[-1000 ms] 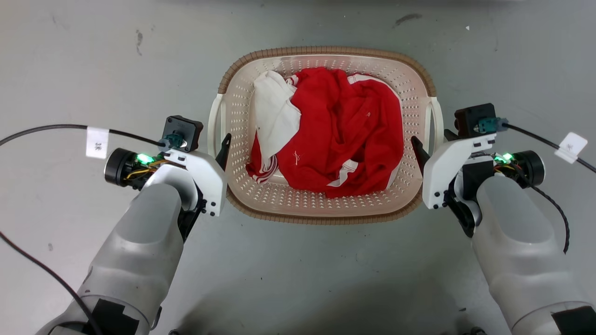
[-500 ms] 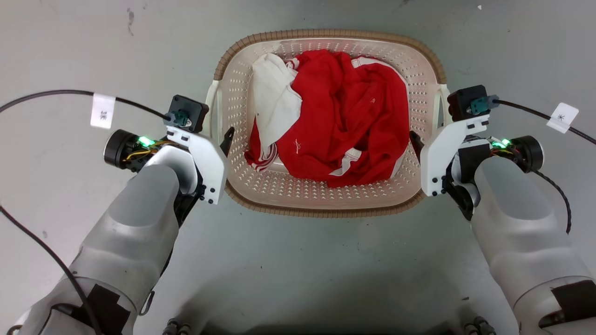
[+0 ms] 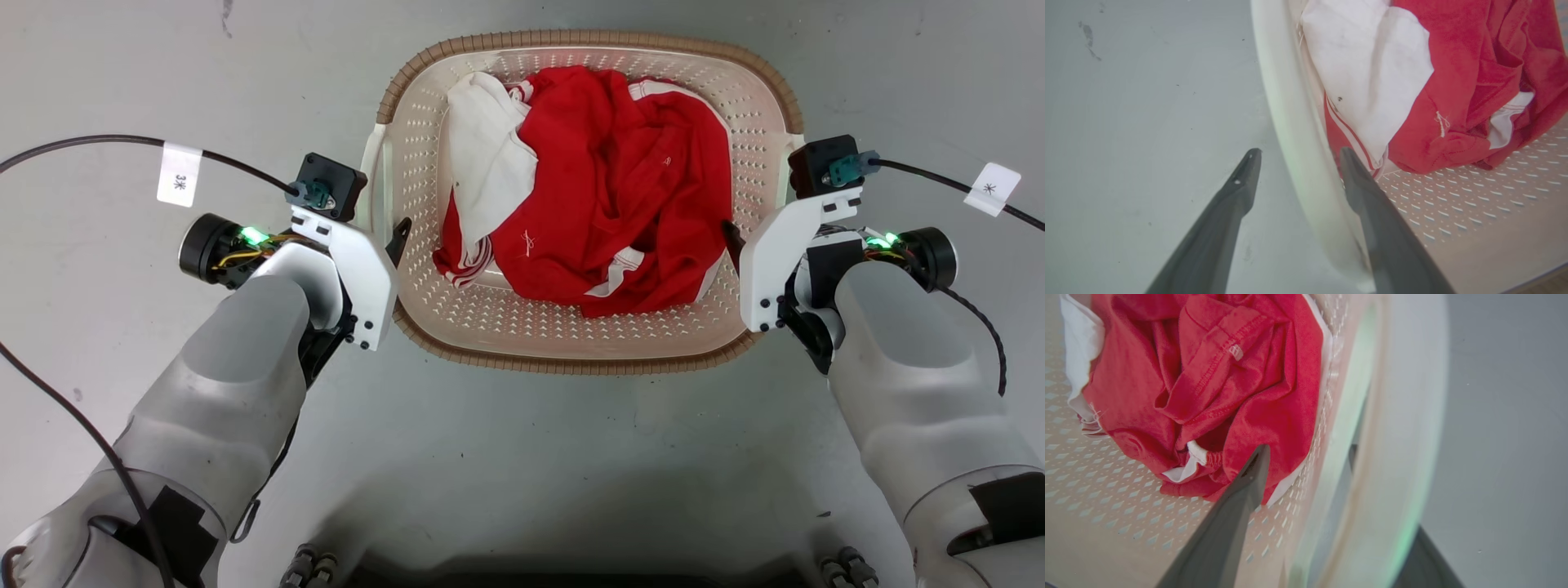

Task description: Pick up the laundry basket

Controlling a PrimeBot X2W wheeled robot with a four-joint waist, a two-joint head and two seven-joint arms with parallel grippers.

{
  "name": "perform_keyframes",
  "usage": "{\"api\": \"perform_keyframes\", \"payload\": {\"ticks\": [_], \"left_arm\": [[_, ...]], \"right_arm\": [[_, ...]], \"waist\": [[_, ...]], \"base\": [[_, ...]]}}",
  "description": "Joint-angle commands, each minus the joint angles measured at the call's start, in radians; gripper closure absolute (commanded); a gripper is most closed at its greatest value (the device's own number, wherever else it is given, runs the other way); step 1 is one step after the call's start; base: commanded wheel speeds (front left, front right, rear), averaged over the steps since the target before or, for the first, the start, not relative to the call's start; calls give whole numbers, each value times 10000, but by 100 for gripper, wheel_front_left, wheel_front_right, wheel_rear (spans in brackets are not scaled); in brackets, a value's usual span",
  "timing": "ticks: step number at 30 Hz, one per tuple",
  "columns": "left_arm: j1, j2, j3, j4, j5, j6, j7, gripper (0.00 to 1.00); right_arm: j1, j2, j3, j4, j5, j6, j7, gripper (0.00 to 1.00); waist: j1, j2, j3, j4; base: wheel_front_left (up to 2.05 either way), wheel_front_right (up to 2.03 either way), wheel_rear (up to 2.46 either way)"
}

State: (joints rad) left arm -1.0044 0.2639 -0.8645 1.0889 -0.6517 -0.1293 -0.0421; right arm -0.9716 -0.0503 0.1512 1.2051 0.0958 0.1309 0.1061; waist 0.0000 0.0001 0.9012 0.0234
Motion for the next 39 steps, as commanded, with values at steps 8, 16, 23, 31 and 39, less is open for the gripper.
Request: {"api": "perform_keyframes", "payload": {"ticks": [8, 16, 23, 31, 39], "left_arm": [[-163, -5, -643, 58, -656, -10, 45, 100], [18, 148, -1389, -147, -1387, 2, 237, 100], [441, 404, -2223, -652, -2332, -1, 1032, 100], [838, 905, -3401, -1450, -3408, -1, 2288, 100], [1368, 1302, -4004, -2247, -4262, -12, 3546, 100]], "right_arm": [[-278, 3, 69, 241, 28, -3, -74, 100], [-229, -34, 186, 407, 66, -3, 1, 100], [-16, -33, 295, 585, -273, -4, 536, 100], [455, -44, 1023, 717, -88, -3, 2315, 100], [1234, -45, 2152, 433, 1118, -3, 4188, 100]], "waist": [[0, -1, 43, 56], [0, -1, -324, 73], [0, -1, -1368, 5], [0, -1, -3265, -138], [0, -1, -5336, -346]], "base": [[0, 0, 0], [0, 0, 0], [0, 0, 0], [0, 0, 0], [0, 0, 0]]}}
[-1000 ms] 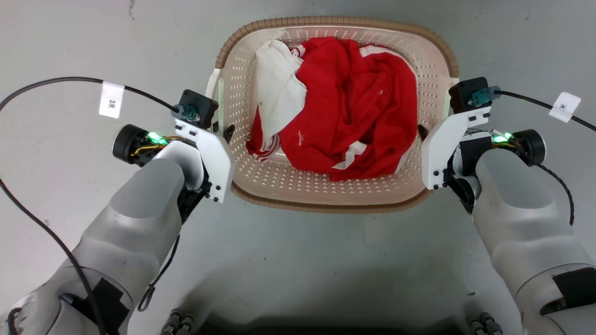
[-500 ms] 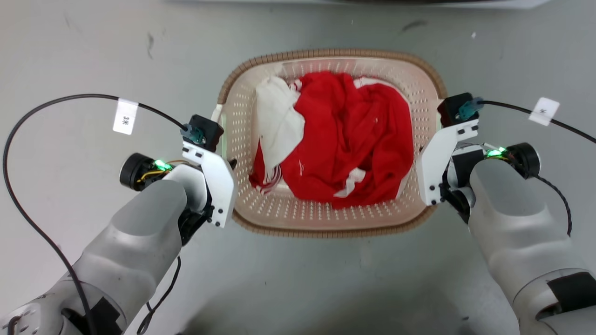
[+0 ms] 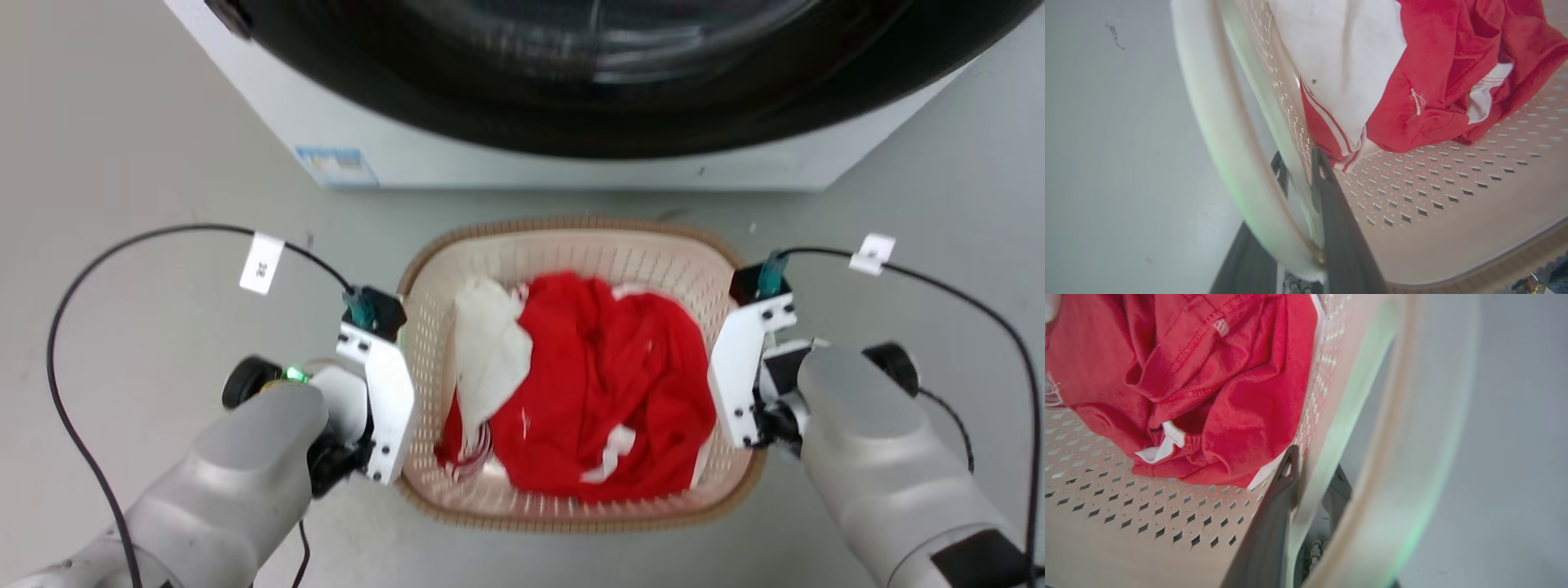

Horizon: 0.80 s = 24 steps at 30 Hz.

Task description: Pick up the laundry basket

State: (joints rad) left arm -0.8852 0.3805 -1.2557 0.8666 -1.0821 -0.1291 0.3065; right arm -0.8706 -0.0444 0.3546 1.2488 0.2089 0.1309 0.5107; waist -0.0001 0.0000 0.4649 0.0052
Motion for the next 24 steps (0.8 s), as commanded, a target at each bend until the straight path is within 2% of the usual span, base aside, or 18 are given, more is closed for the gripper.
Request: {"api": "perform_keyframes", "payload": {"ticks": [1, 6, 12, 24], "left_arm": [[279, 187, -125, -109, -46, -17, 208, 100], [814, 431, -229, -675, -567, -27, 1217, 100], [1186, 703, -266, -1203, -922, -49, 1859, 100], [1683, 861, -274, -1781, -1410, -60, 2805, 100]], "right_arm": [[342, -103, 269, -98, 207, -3, 367, 100], [744, -93, 1022, -624, 1024, -1, 1276, 100], [1028, -65, 1656, -905, 1774, 11, 2229, 100], [1359, -54, 2223, -738, 2446, 11, 3175, 100]], "waist": [[1, 0, -1218, -206], [1, 0, -2281, -392], [1, 0, -3151, -544], [1, 0, -4316, -632]], "base": [[0, 0, 0], [0, 0, 0], [0, 0, 0], [0, 0, 0]]}}
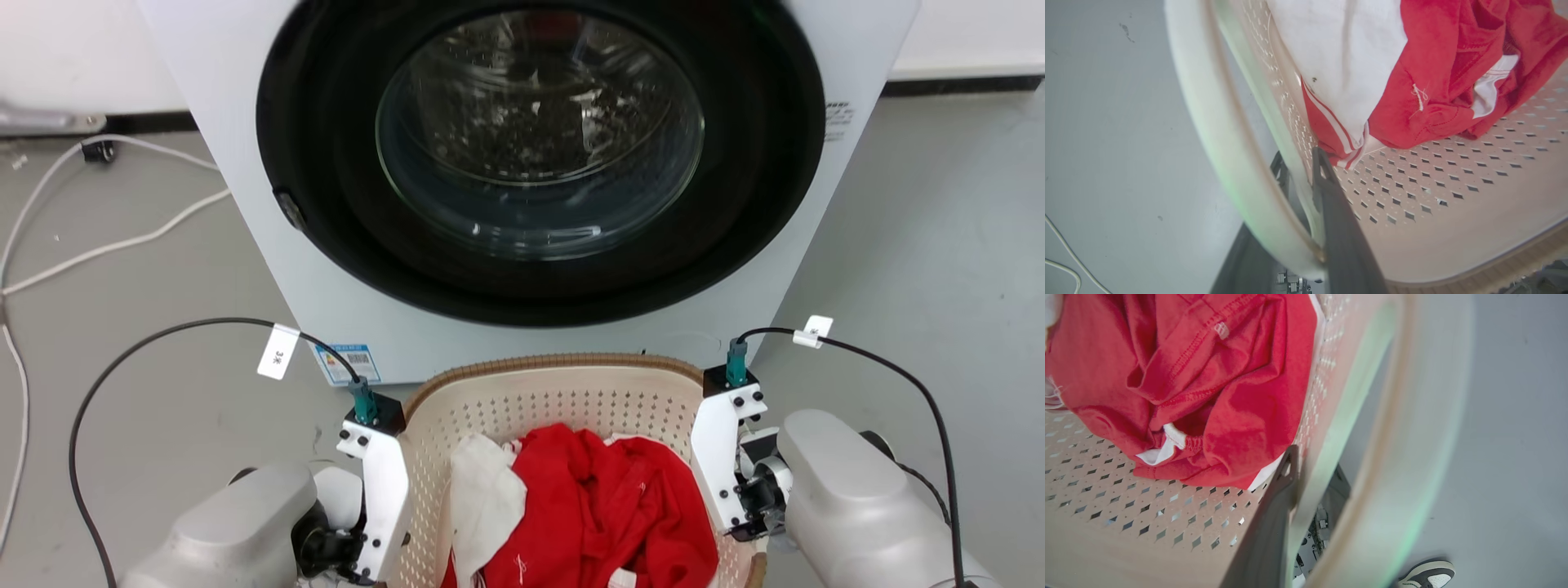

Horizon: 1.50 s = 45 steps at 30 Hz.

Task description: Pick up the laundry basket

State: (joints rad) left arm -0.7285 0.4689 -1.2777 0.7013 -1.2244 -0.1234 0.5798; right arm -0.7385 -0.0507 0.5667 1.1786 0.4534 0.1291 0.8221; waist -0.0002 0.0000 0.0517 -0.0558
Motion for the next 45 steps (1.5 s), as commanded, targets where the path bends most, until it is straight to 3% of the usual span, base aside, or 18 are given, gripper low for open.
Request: {"api": "perform_keyframes", "payload": {"ticks": [1, 19, 45], "left_arm": [[166, -14, -54, -166, -35, -118, 158, 100], [347, -34, -60, -474, -321, -121, 1071, 100], [131, -9, -55, -360, -492, -122, 1047, 100]], "right_arm": [[62, 9, 146, -42, 38, 28, 126, 100], [60, 31, 745, -287, 700, 28, 617, 100], [-71, 31, 1098, -77, 1062, 29, 477, 100]], "waist": [[2, 0, -251, -24], [2, 0, -608, 64], [2, 0, -565, 66]], "base": [[0, 0, 0], [0, 0, 0], [0, 0, 0]]}}
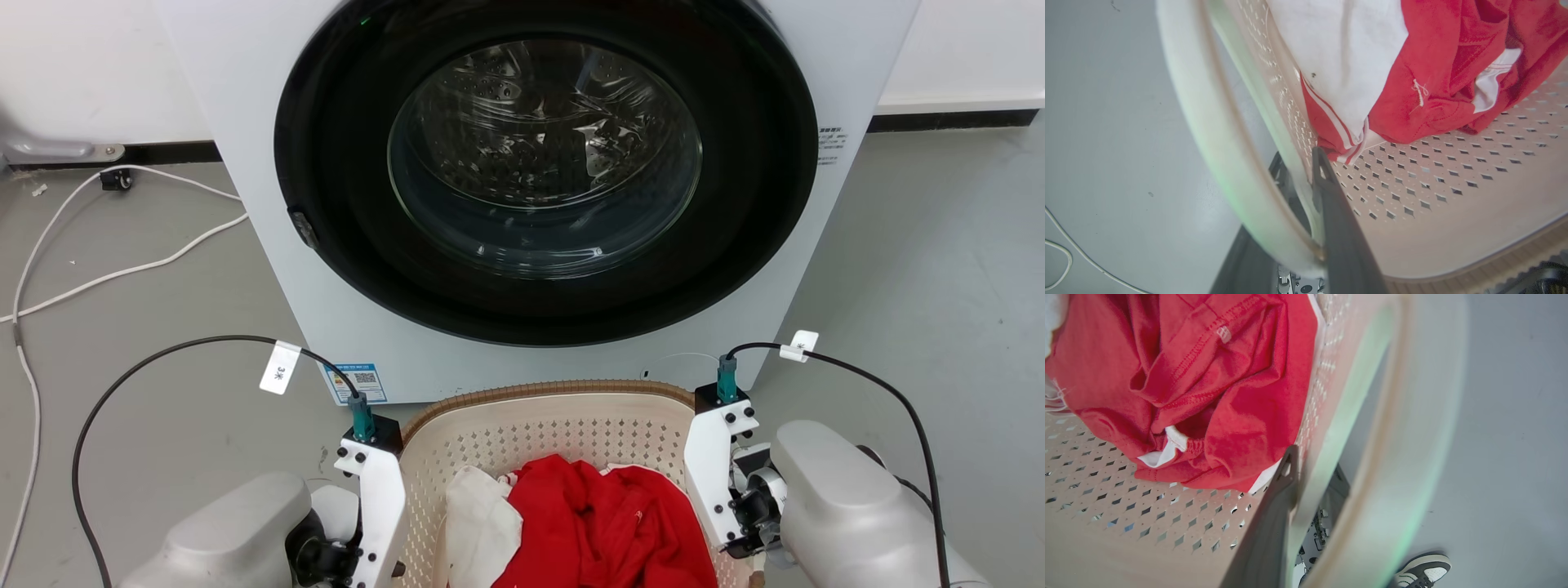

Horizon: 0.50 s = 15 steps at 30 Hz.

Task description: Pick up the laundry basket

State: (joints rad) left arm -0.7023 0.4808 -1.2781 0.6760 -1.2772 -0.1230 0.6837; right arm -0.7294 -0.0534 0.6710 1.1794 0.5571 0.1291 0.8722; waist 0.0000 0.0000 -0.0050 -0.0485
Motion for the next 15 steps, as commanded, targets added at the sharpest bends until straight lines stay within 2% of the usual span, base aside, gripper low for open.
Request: {"api": "perform_keyframes", "payload": {"ticks": [1, 15], "left_arm": [[-131, -124, -51, -103, 42, -125, 20, 100], [-76, -160, -51, -87, 121, -126, 104, 100]], "right_arm": [[-168, 58, 72, -96, 35, 29, -25, 100], [-252, 58, 213, 56, 199, 29, -113, 100]], "waist": [[0, 0, 5, -18], [0, 0, -14, -55]], "base": [[0, 0, 0], [0, 0, 0]]}}
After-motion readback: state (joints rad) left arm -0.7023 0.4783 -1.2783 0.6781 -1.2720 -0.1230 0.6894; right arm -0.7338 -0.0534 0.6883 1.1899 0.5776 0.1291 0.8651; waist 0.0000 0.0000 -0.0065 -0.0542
